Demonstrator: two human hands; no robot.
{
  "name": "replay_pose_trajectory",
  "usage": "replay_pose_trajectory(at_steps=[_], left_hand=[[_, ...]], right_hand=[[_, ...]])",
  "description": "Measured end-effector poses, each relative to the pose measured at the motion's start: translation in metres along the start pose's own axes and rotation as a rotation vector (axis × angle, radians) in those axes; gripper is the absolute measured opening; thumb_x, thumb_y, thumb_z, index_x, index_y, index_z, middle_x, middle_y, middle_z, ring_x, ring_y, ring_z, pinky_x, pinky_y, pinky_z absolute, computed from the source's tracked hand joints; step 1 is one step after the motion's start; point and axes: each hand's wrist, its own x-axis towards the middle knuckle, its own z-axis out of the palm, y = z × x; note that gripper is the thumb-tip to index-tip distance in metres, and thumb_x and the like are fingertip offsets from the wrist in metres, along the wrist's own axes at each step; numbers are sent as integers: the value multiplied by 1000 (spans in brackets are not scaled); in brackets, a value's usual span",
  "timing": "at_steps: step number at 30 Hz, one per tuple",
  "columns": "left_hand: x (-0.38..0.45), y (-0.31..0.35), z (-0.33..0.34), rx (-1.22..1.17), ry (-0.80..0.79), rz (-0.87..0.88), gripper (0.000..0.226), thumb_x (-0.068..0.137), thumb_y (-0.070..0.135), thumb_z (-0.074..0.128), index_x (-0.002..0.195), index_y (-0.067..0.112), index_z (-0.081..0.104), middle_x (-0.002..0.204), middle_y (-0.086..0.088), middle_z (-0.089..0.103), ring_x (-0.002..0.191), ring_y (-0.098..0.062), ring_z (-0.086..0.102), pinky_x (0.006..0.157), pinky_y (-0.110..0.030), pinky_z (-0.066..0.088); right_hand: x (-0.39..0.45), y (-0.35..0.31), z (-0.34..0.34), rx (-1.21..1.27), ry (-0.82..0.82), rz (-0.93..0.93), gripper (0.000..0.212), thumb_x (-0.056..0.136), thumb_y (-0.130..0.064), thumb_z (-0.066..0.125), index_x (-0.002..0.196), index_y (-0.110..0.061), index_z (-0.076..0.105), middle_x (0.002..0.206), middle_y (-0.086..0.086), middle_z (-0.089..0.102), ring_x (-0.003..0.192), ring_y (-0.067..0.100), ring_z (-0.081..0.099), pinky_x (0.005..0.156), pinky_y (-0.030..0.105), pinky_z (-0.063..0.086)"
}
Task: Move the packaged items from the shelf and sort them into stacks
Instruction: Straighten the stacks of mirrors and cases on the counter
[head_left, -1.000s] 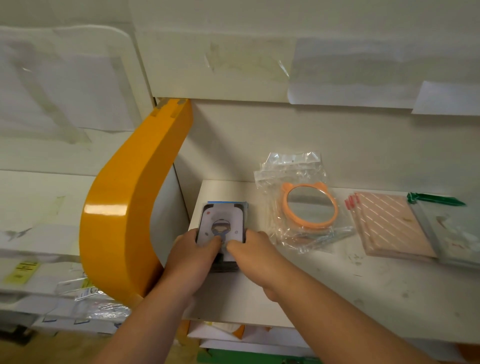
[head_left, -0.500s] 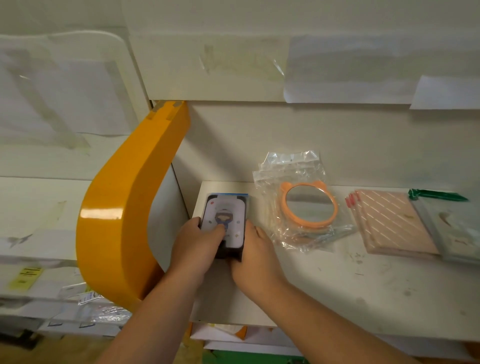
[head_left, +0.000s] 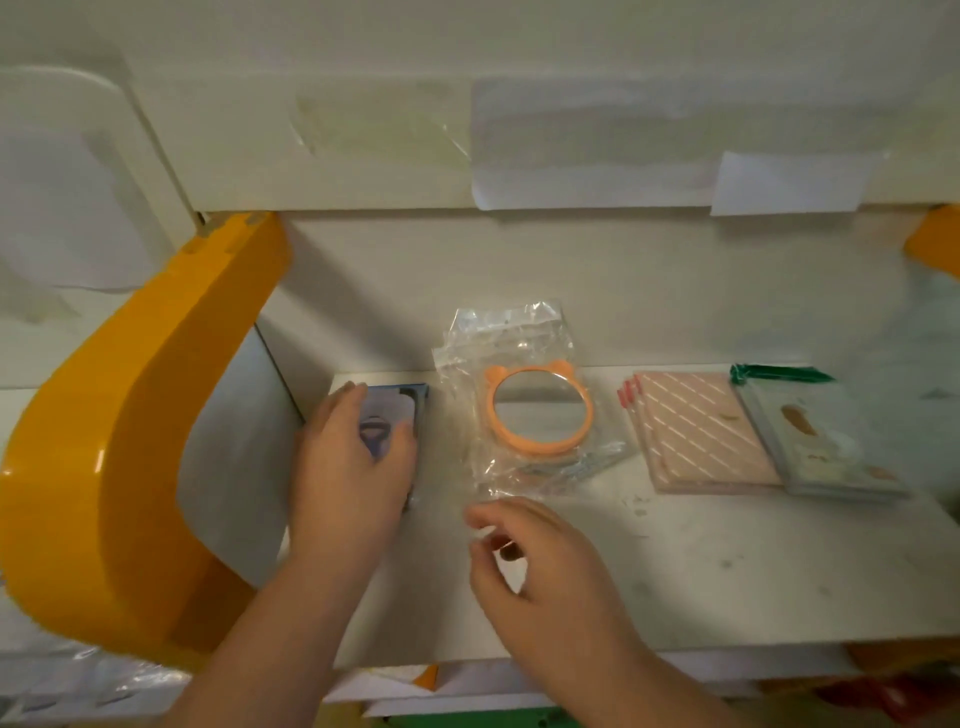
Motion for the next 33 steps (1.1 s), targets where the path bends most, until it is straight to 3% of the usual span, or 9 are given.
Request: replay_pose_trajectory(at_steps=[2, 5, 10, 13, 16, 22, 26, 29, 33], left_hand=[[-10, 21, 14, -101, -90, -13, 47, 89, 42, 61, 126, 12, 60, 121, -3, 65, 114, -22, 59, 98, -45, 48], [-19, 51, 37, -313, -247, -159, 13, 91, 38, 64, 101, 30, 65, 103, 3, 68, 100, -15, 63, 79, -32, 48], [-12, 68, 66, -505, -396, -398, 11, 94, 27, 63, 99, 30, 55, 95, 7, 62, 82, -3, 58, 57, -15, 43], [-5, 66, 74, -532, -414, -565, 34, 90, 30, 67, 114, 19, 44, 89, 6, 54, 77, -6, 50, 57, -21, 36], [3, 65, 77, -409, -403, -599, 59, 77, 39, 74, 124, 14, 48, 98, -2, 58, 87, -18, 57, 64, -31, 46], [15, 66, 79, -594, -572, -747, 15, 82, 33, 74, 83, 18, 75, 82, -4, 71, 80, -27, 67, 93, -49, 56], [13, 61, 79, -687, -617, -780, 14, 85, 31, 73, 77, 20, 71, 75, 0, 69, 68, -22, 66, 71, -36, 58], [8, 52, 81, -675, -613, -683, 23, 80, 29, 78, 94, 14, 69, 72, -1, 71, 62, -20, 67, 58, -30, 53], [-2, 39, 81, -697, -596, -485, 62, 71, 24, 83, 126, 11, 59, 107, -15, 75, 94, -31, 73, 87, -47, 57]], right_hand=[[4, 12, -33, 42, 221, -25, 25, 86, -30, 57, 109, -31, 67, 100, -18, 65, 93, 5, 63, 81, 20, 51], [36, 34, -76, 110, 428, 67, 29, 89, -28, 58, 117, -26, 62, 112, -9, 65, 104, 5, 61, 94, 32, 51], [95, 47, -110, 212, -57, 595, 68, 91, -55, 53, 150, -28, 33, 150, -3, 41, 134, 19, 43, 95, 36, 37], [116, 58, -110, 222, -245, 677, 61, 90, -62, 52, 135, -21, 51, 126, -9, 63, 116, 8, 59, 88, 27, 39], [128, 73, -103, 224, -368, 667, 47, 89, -61, 53, 102, -20, 73, 100, -13, 73, 104, 8, 65, 105, 29, 39], [127, 85, -94, 313, -391, 656, 20, 92, -47, 57, 84, -29, 64, 75, -6, 57, 81, 16, 51, 77, 29, 40], [122, 88, -91, 475, -386, 708, 14, 90, -39, 62, 85, -27, 61, 80, -4, 54, 81, 17, 49, 77, 29, 41], [117, 87, -90, 537, -384, 729, 17, 76, -37, 68, 85, -24, 62, 87, -2, 54, 84, 17, 48, 80, 30, 40], [107, 92, -82, 514, -278, 667, 36, 72, -42, 70, 97, -16, 65, 100, -3, 71, 96, 14, 65, 84, 30, 48]])
